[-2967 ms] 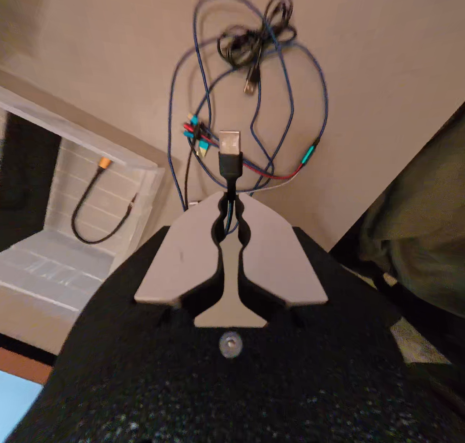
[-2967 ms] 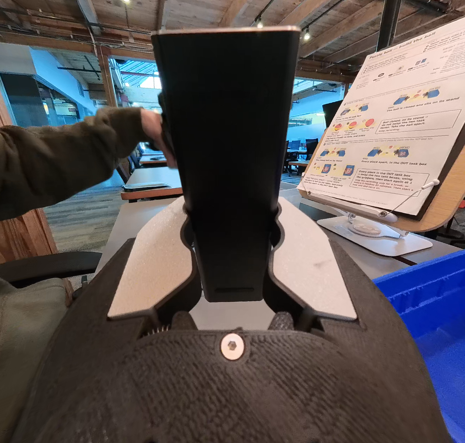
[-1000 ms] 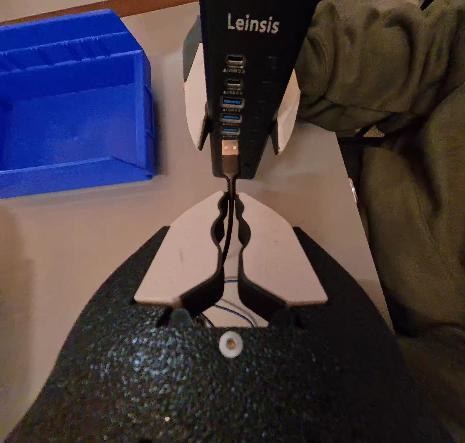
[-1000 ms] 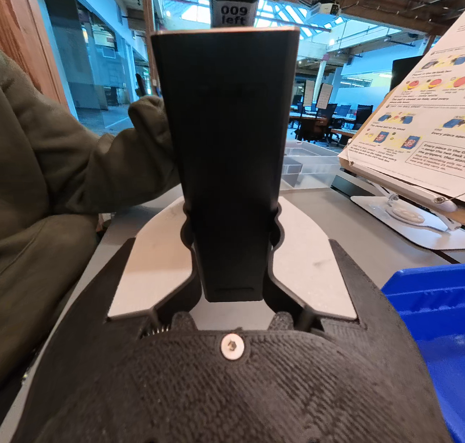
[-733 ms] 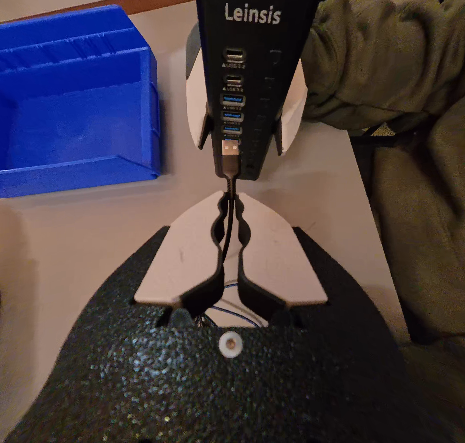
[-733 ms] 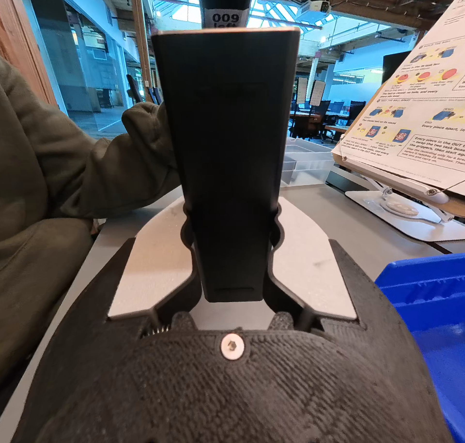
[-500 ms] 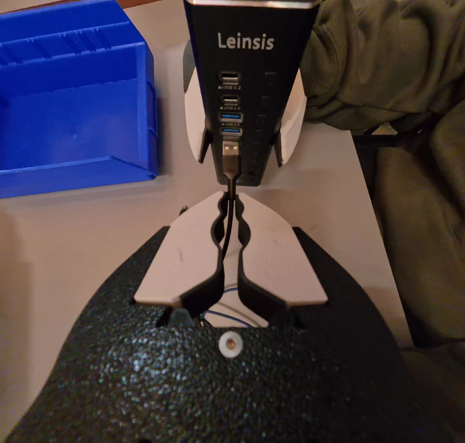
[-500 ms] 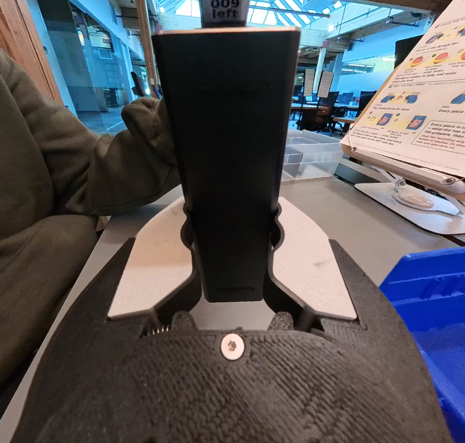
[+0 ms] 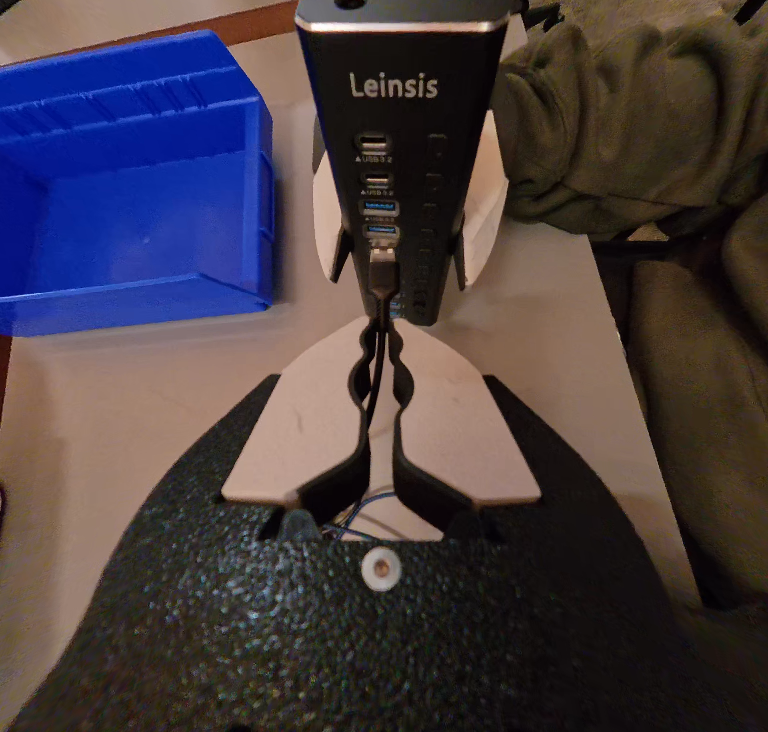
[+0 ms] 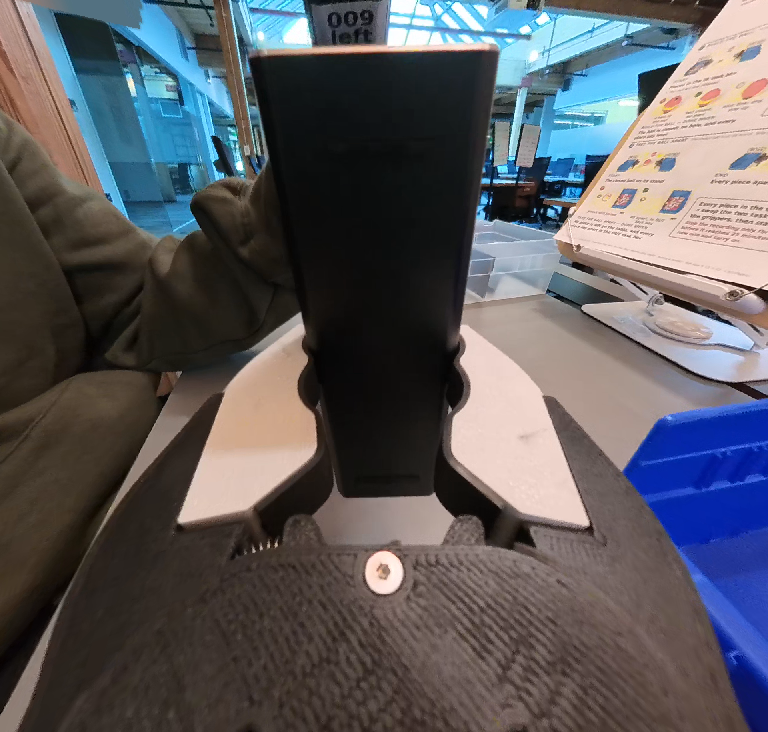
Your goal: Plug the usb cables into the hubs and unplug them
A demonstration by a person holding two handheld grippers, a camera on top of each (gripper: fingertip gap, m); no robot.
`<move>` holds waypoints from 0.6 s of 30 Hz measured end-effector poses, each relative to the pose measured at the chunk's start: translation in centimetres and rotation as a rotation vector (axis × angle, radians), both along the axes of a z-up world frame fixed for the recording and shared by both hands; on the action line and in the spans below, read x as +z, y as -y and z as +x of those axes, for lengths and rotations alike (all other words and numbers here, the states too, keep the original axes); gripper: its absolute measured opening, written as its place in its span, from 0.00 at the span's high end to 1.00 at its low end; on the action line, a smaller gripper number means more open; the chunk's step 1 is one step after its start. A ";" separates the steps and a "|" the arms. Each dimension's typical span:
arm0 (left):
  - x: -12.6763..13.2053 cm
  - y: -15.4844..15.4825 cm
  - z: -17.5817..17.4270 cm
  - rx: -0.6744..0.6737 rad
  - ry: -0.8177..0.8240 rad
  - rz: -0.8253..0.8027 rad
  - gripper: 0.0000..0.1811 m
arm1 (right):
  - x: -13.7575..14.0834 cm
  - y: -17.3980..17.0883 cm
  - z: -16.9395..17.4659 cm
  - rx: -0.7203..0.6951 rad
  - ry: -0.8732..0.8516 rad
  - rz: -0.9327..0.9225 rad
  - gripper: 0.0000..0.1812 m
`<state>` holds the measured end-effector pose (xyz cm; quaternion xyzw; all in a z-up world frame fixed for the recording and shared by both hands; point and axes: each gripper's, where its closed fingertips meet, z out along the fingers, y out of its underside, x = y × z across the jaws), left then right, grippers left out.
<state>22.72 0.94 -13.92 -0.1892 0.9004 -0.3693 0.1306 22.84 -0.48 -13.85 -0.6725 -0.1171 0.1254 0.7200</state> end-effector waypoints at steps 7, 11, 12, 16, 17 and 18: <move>0.6 0.1 0.7 0.011 0.040 -0.062 0.98 | -0.1 -0.2 0.2 -0.010 -0.015 0.003 0.66; 0.3 0.0 0.8 0.009 0.037 -0.064 0.98 | -0.4 -0.3 0.3 -0.019 -0.015 0.002 0.66; 0.3 0.0 0.9 0.009 0.033 -0.076 0.98 | -0.2 -0.3 0.4 -0.019 -0.025 0.013 0.66; 0.6 0.3 0.7 -0.023 -0.002 -0.167 0.98 | -0.1 -0.2 0.5 -0.018 -0.027 0.019 0.66; 0.5 0.3 0.7 -0.027 -0.003 -0.165 0.98 | -0.2 -0.2 0.5 -0.015 -0.027 0.016 0.66; 0.5 0.3 0.7 -0.035 -0.001 -0.170 0.98 | -0.1 -0.2 0.4 -0.009 -0.035 0.026 0.66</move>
